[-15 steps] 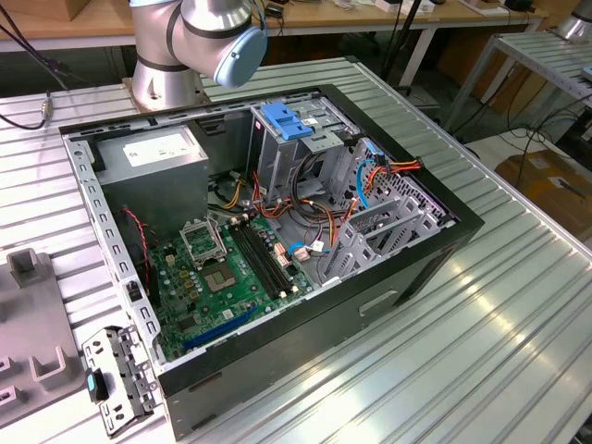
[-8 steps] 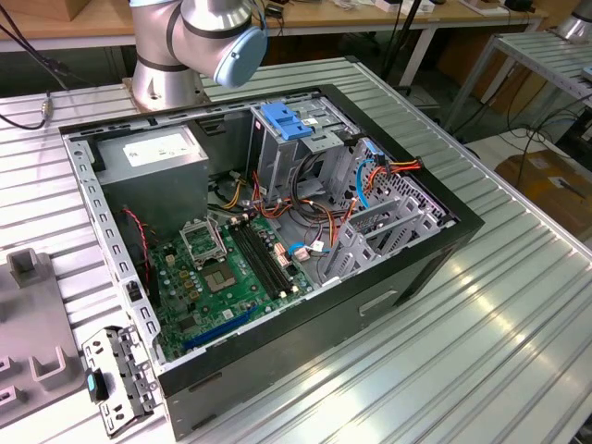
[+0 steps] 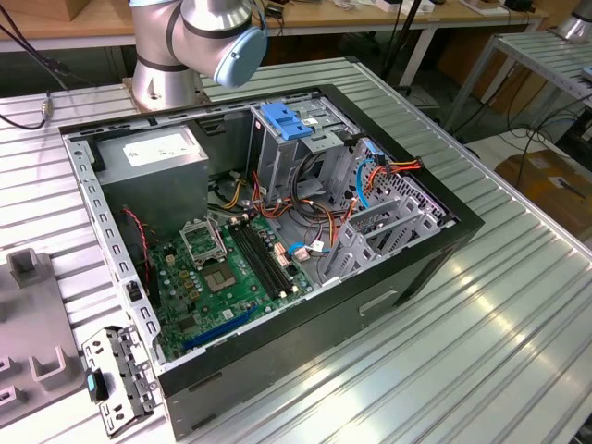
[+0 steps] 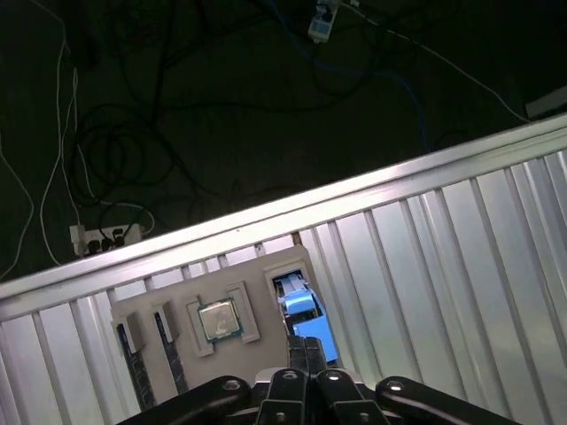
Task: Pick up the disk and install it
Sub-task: 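Pick up the disk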
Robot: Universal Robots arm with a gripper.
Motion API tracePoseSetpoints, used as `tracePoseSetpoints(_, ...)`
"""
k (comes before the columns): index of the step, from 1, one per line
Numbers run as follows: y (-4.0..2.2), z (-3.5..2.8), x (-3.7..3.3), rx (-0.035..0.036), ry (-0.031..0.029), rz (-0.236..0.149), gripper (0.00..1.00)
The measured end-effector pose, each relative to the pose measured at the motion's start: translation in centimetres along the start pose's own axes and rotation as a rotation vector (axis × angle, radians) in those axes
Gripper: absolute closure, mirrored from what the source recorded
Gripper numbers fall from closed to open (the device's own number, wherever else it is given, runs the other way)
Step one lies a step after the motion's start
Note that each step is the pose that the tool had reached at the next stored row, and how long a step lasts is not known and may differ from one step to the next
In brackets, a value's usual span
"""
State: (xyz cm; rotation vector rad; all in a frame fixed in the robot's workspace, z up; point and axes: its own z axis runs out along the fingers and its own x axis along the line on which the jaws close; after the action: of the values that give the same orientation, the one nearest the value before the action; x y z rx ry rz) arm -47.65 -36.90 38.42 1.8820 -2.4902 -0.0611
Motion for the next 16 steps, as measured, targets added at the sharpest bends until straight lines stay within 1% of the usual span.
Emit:
tracePoseSetpoints(2, 0.0, 0.0, 0.0, -0.0005, 0.0027, -0.062, 0.89)
tracePoseSetpoints(8, 0.0, 0.0, 0.0, -0.0014, 0.0077, -0.178, 0.89)
tracePoseSetpoints(9, 0.0, 0.0, 0.0, -0.0015, 0.0082, -0.191, 0.89)
tracePoseSetpoints(16, 0.0, 0.0, 0.0, -0.0016, 0.0084, -0.194, 0.89)
